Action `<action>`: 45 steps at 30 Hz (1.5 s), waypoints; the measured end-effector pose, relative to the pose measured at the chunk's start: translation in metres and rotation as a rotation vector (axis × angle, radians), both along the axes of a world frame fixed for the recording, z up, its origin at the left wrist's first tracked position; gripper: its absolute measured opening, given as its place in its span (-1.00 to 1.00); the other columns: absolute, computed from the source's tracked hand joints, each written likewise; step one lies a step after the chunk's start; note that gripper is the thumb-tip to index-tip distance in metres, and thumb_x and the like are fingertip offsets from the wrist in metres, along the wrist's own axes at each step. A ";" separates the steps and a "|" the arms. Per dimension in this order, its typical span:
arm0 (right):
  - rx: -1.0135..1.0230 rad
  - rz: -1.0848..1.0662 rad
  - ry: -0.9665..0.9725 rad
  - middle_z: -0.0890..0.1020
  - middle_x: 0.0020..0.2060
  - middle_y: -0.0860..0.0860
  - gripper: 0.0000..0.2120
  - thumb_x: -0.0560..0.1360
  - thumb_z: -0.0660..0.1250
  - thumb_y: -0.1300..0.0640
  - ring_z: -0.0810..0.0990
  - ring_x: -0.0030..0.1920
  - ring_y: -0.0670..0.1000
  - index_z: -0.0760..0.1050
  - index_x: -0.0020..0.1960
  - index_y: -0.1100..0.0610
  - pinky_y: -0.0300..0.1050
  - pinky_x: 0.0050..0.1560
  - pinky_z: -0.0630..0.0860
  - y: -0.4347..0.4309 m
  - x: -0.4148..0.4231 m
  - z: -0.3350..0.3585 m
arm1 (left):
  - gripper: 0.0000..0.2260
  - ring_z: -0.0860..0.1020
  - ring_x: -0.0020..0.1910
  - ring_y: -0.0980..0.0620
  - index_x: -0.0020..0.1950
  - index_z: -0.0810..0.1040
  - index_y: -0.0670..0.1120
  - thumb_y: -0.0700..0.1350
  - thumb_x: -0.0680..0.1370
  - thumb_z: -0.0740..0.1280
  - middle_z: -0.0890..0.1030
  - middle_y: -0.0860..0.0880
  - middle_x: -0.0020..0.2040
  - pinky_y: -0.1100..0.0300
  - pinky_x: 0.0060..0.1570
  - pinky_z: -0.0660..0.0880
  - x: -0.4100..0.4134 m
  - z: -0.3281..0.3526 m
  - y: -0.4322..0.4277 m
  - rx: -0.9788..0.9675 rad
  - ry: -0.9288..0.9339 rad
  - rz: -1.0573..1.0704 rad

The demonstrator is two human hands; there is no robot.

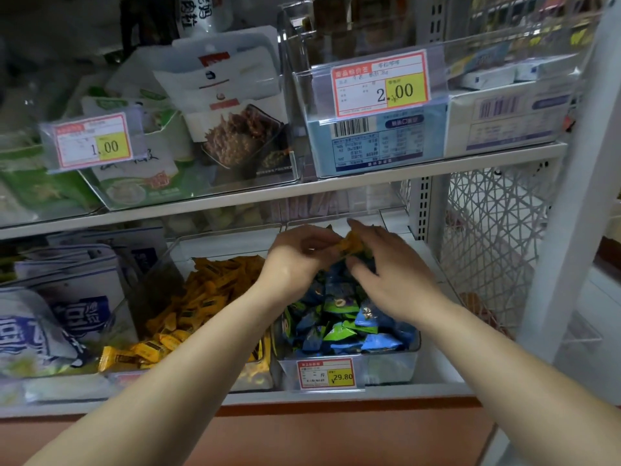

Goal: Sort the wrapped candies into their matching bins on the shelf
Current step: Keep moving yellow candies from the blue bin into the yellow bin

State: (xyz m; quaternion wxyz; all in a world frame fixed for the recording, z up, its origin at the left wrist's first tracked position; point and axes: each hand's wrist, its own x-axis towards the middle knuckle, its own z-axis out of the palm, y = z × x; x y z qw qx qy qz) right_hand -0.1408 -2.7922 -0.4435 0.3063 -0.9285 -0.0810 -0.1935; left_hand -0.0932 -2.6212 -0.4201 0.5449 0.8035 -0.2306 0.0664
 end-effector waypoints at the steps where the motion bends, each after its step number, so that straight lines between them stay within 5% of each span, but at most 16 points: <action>1: 0.105 0.049 0.005 0.51 0.32 -0.03 -0.56 0.60 0.23 -0.06 0.44 0.31 0.03 0.30 0.47 -0.13 -0.07 0.24 0.40 0.000 0.000 0.000 | -0.82 0.66 -0.14 0.17 -0.07 0.65 0.00 -0.29 0.48 0.47 0.69 0.08 -0.16 0.30 -0.11 0.57 -0.002 -0.001 -0.003 -0.020 0.022 -0.038; 4: 0.347 0.031 -0.050 0.64 -0.01 -0.15 -0.83 0.57 0.33 0.00 0.58 0.03 -0.12 0.50 0.16 -0.12 -0.15 0.01 0.50 -0.003 0.001 -0.002 | -0.89 0.66 -0.14 0.08 -0.01 0.68 -0.03 -0.22 0.53 0.44 0.72 -0.02 -0.12 0.20 -0.08 0.58 0.004 0.003 -0.012 -0.043 0.142 -0.095; 7: 0.389 -0.086 -0.118 0.58 -0.16 -0.20 -0.92 0.56 0.33 0.04 0.55 -0.11 -0.19 0.47 0.02 -0.11 -0.38 -0.18 0.38 -0.014 0.005 -0.008 | -0.92 0.65 -0.04 0.07 -0.07 0.66 0.07 -0.10 0.56 0.40 0.71 0.06 -0.07 0.17 0.09 0.55 0.033 0.005 -0.027 0.102 0.061 0.021; 10: 0.337 -0.208 -0.166 0.52 -0.16 -0.23 -0.87 0.58 0.28 0.10 0.51 -0.09 -0.11 0.48 0.08 -0.11 -0.31 -0.18 0.37 -0.023 0.009 -0.014 | -0.90 0.60 0.10 0.05 0.05 0.64 0.01 -0.11 0.56 0.38 0.65 0.08 0.03 0.31 0.07 0.46 0.066 0.001 -0.046 0.373 -0.070 0.131; 13: 0.287 -0.242 -0.081 0.56 0.04 -0.07 -0.70 0.59 0.25 0.13 0.52 0.09 0.05 0.49 0.30 -0.02 -0.02 0.04 0.47 -0.027 0.014 -0.021 | -0.73 0.55 0.20 -0.03 0.22 0.60 -0.09 -0.05 0.55 0.39 0.60 -0.06 0.23 0.21 0.13 0.42 0.094 -0.012 -0.065 0.557 0.019 0.116; 17: 0.243 -0.213 -0.072 0.47 0.02 -0.11 -0.70 0.61 0.22 0.07 0.50 0.07 0.03 0.44 0.33 -0.07 -0.04 0.02 0.45 -0.030 0.018 -0.029 | -0.45 0.47 0.28 -0.07 0.38 0.42 -0.15 0.04 0.48 0.46 0.50 -0.11 0.33 0.23 0.07 0.34 0.117 -0.030 -0.069 0.694 0.128 0.086; 21: 0.279 -0.194 -0.084 0.45 -0.01 -0.16 -0.75 0.61 0.23 0.06 0.51 0.00 -0.05 0.44 0.25 -0.16 -0.10 -0.06 0.44 -0.032 0.019 -0.031 | -0.35 0.49 0.28 -0.08 0.42 0.39 -0.16 0.00 0.42 0.54 0.50 -0.11 0.31 0.14 0.21 0.42 0.124 -0.039 -0.060 0.661 0.253 0.038; 25: 0.296 -0.183 -0.096 0.45 -0.01 -0.18 -0.78 0.61 0.22 0.05 0.52 -0.04 -0.07 0.43 0.22 -0.19 -0.06 -0.06 0.48 -0.031 0.019 -0.032 | -0.81 0.51 -0.18 0.01 -0.13 0.59 -0.19 -0.08 0.49 0.48 0.55 -0.13 -0.18 0.14 -0.09 0.40 0.123 -0.040 -0.059 0.631 0.226 -0.076; 31: 0.282 -0.190 -0.093 0.45 0.04 -0.17 -0.77 0.61 0.22 0.03 0.51 -0.08 -0.15 0.42 0.25 -0.16 -0.06 -0.06 0.50 -0.033 0.016 -0.033 | -0.75 0.53 -0.01 0.02 0.03 0.68 -0.10 0.06 0.54 0.42 0.61 -0.04 0.00 0.17 -0.01 0.43 0.120 -0.043 -0.056 0.747 0.137 -0.037; 37: 0.272 -0.187 -0.081 0.46 0.06 -0.15 -0.77 0.61 0.21 0.01 0.52 -0.06 -0.10 0.42 0.26 -0.14 -0.02 -0.03 0.51 -0.033 0.018 -0.033 | -0.84 0.62 -0.06 0.02 0.01 0.71 -0.06 0.00 0.54 0.43 0.69 -0.03 -0.05 0.13 -0.04 0.52 0.115 -0.029 -0.043 0.563 -0.002 0.023; 45: 0.262 -0.194 -0.067 0.44 0.05 -0.15 -0.75 0.62 0.22 0.02 0.52 -0.05 -0.06 0.43 0.29 -0.11 -0.01 -0.01 0.50 -0.031 0.016 -0.030 | -0.78 0.61 0.06 -0.02 0.13 0.67 -0.11 -0.07 0.51 0.48 0.67 -0.07 0.08 0.06 0.13 0.52 0.103 -0.014 -0.021 0.567 0.044 -0.055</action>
